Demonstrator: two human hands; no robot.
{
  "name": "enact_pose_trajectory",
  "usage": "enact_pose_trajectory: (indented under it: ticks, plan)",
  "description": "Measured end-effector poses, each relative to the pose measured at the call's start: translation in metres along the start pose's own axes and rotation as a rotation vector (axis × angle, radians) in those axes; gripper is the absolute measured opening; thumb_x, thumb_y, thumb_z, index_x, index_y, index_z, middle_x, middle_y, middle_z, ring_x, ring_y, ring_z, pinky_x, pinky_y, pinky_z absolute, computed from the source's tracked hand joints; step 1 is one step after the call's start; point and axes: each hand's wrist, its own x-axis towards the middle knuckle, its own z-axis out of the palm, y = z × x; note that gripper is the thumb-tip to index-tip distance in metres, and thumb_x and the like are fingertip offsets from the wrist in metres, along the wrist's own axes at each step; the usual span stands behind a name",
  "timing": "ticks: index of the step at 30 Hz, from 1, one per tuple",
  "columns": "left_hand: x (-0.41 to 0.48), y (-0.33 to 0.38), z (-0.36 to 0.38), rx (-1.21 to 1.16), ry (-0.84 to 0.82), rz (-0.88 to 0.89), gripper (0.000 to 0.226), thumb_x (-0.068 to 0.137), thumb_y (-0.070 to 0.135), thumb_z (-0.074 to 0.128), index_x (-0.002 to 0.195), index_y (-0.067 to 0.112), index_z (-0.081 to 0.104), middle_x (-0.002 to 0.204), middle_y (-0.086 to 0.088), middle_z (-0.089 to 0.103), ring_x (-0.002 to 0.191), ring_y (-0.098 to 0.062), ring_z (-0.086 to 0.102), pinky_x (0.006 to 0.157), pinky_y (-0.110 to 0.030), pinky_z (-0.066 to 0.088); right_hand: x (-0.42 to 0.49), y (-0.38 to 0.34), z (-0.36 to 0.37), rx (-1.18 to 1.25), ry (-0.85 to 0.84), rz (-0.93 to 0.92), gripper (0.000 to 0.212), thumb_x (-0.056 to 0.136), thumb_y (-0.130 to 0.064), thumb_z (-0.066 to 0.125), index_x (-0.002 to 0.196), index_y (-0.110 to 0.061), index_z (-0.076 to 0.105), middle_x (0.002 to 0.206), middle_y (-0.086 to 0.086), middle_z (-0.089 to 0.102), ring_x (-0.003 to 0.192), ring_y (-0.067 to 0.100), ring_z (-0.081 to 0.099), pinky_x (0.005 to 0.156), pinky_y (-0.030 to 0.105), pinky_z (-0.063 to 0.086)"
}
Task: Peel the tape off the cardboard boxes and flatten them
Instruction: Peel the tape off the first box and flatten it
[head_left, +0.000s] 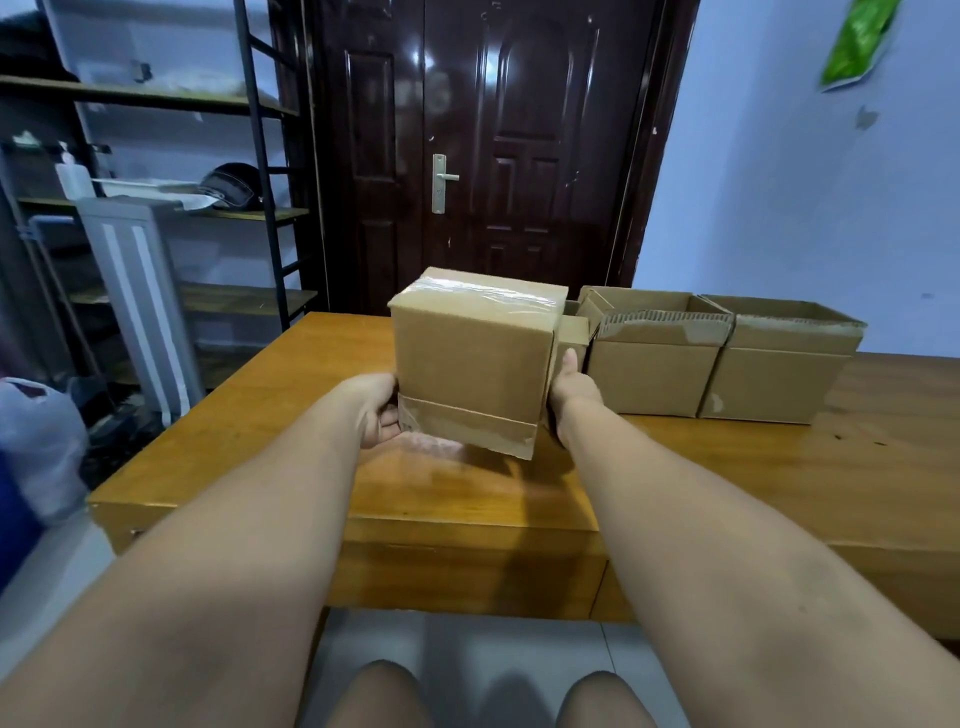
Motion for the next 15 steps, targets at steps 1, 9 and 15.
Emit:
enact_pose_trajectory:
  ticks: [1, 9, 15]
  plan:
    - [-0.001, -0.003, 0.002, 0.024, 0.017, 0.008, 0.031, 0.100, 0.014, 0.039, 0.073, 0.012, 0.052, 0.038, 0.003, 0.057, 0.027, -0.005, 0.051, 0.038, -0.019, 0.049, 0.000, 0.002, -0.004, -0.011, -0.002, 0.014, 0.067, 0.096, -0.059, 0.031, 0.131, -0.005, 0.050, 0.124, 0.013, 0.059, 0.112, 0.032, 0.054, 0.100, 0.043, 0.042]
    - [0.011, -0.028, 0.024, 0.099, 0.120, -0.007, 0.036, 0.104, 0.007, 0.023, 0.073, 0.007, 0.042, 0.071, -0.004, 0.047, 0.058, -0.011, 0.044, 0.084, -0.027, 0.048, 0.016, 0.029, -0.022, 0.051, -0.023, 0.108, 0.058, 0.084, -0.046, 0.067, 0.120, -0.003, 0.056, 0.112, 0.011, 0.061, 0.101, 0.030, 0.057, 0.091, 0.039, 0.047]
    - [0.011, -0.031, 0.033, 0.221, 0.132, 0.015, 0.034, 0.103, 0.002, 0.023, 0.076, 0.006, 0.043, 0.066, -0.007, 0.046, 0.032, -0.013, 0.050, 0.037, -0.022, 0.048, 0.025, 0.039, -0.025, -0.316, 0.080, -0.042, 0.051, 0.097, -0.045, 0.047, 0.114, 0.002, 0.058, 0.107, 0.016, 0.063, 0.089, 0.031, 0.056, 0.072, 0.034, 0.043]
